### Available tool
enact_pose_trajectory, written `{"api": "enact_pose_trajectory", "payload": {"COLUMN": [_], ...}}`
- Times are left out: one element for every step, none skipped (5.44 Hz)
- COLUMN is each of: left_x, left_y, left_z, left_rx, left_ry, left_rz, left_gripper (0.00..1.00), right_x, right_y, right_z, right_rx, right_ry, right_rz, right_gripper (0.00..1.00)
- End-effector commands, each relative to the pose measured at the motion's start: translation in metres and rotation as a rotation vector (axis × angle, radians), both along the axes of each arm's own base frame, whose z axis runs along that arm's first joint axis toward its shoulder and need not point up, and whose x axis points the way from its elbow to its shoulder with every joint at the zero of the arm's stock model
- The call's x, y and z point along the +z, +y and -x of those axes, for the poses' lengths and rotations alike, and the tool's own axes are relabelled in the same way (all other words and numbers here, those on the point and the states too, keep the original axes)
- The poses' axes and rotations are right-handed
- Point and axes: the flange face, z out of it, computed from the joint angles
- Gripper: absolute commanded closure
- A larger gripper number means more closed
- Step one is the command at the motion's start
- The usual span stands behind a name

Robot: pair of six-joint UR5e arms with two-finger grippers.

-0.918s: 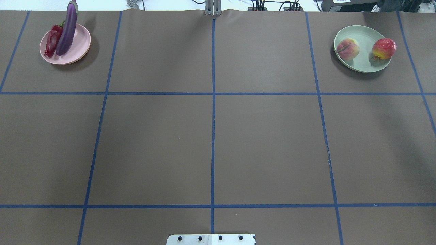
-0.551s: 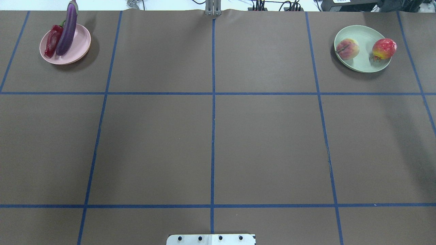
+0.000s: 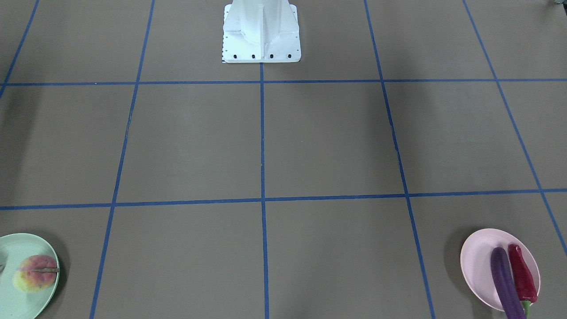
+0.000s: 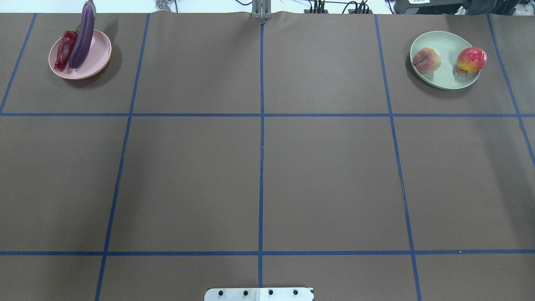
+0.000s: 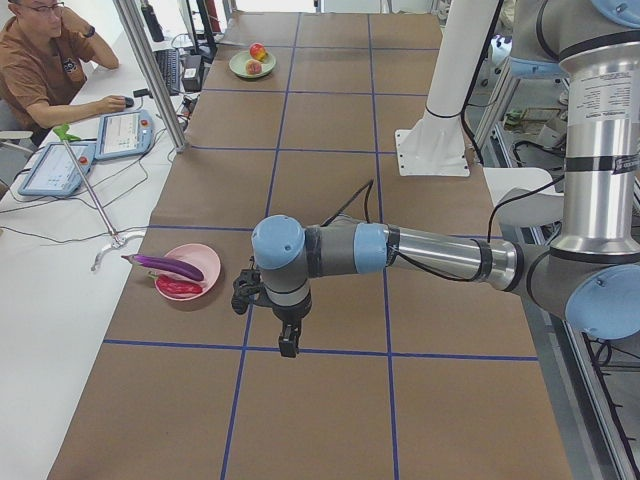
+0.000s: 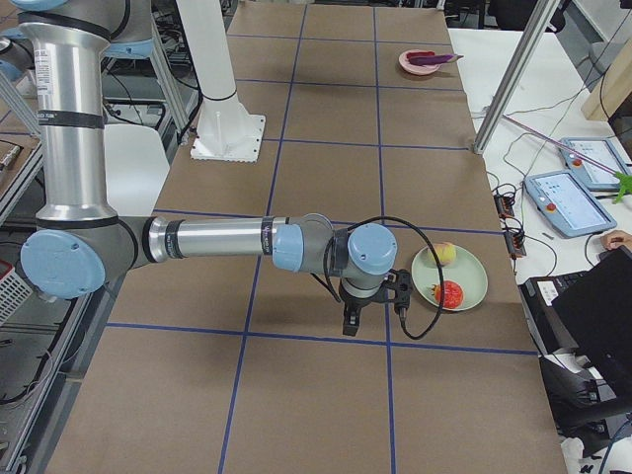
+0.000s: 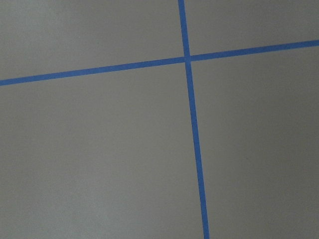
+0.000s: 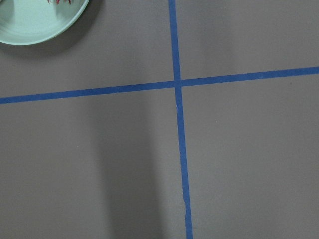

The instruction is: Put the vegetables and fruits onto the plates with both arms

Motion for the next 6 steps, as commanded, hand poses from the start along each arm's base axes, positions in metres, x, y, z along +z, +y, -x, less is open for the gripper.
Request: {"api": "enact_pose_trajectory", "payload": {"left_x": [0.011,0.024,0.033,0.037,0.034,0.043], "left_y": [-0.011,-0.017,-0.020,-0.015,-0.013,0.000], "left_z": [-0.020,-0.038,-0.044,-0.044,-0.042,-0.040], "left_rx": [-0.045,-0.047,-0.059,-0.054,-0.057,-0.025], "left_ry": [-0.003,-0.004,-0.003,-0.003,0.000,-0.002], "left_rz": [0.001,-0.004,-0.015,-0.022,-0.030,-0.041], "left_gripper": [0.00,0.00,0.00,0.00,0.00,0.00], "right_x": [0.002,-0.001,-0.005,-0.006,-0.007,-0.008], "right_y": [0.000,-0.002,-0.004,-0.006,-0.007,-0.007], "right_z": [0.004,0.004,0.004,0.004,0.007,0.008], "right_rx": [-0.009,-0.007,-0.006,-0.005,-0.012,-0.014], "right_ry": [0.000,0.001,0.001,0.001,0.001,0.001], "right_rz": [0.000,-0.002,-0.010,-0.011,-0.012,-0.015], "right_gripper": [0.00,0.00,0.00,0.00,0.00,0.00]}}
